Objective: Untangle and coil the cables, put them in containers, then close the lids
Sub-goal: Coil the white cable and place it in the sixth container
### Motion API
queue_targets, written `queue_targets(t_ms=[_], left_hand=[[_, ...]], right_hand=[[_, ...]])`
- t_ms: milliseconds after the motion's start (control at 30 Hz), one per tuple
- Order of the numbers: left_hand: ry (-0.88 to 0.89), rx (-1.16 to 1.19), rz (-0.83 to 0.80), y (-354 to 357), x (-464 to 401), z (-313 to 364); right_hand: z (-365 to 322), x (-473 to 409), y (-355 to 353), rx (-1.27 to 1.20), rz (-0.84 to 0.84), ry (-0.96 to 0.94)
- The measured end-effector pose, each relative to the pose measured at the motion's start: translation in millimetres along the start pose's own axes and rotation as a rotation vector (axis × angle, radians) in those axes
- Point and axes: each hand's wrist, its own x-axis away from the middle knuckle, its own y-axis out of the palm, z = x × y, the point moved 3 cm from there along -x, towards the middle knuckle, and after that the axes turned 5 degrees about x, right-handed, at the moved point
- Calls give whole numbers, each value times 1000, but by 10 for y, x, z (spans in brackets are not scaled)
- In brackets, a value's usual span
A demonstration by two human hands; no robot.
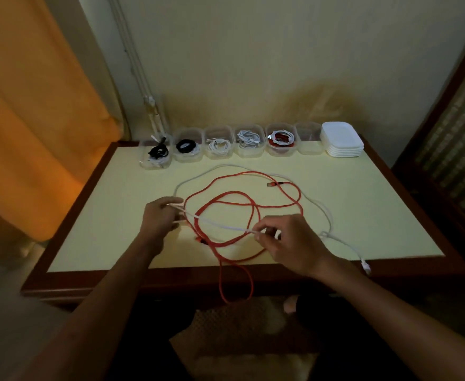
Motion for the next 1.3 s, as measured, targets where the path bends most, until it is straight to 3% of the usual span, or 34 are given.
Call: queue_targets(t_ms=[133,200,267,367,500,600,700,800,867,933,1067,1233,1300], left_hand=[[-233,626,-27,-86,174,7],[-258,670,27,-155,198,-35],[-265,588,13,-182,247,-59],[-282,369,-178,-179,355,-57],[-218,137,-626,-51,581,0],[-171,-69,-895,77,720,-80],[-176,-302,-1102,139,819,-261],[-232,-433,-1206,132,843,-439],[-255,-515,-1190,97,811,-534],[-313,-514,-1175,53,782,-591],[-370,-390,-1079,-22,712,-603],[-394,260,-536,-36,471,-509],[-438,445,-454,-54,391,-469]], right_hand=[[-49,195,313,97,-462,56],[-56,307,430,38,-751,139],[-69,341,503,103,-904,87],[-75,190,562,18,-784,93],[-74,-224,549,-599,-423,471],[-103,-538,540,-1081,-309,655],[-134,-701,548,-1332,-301,693],[-94,-784,527,-1491,-122,717],[-52,-822,497,-1573,4,718],[-48,-828,484,-1553,25,709],[-81,-777,503,-1187,-56,624],[-316,-534,727,-727,-461,296],[-387,-357,890,-546,-671,192]])
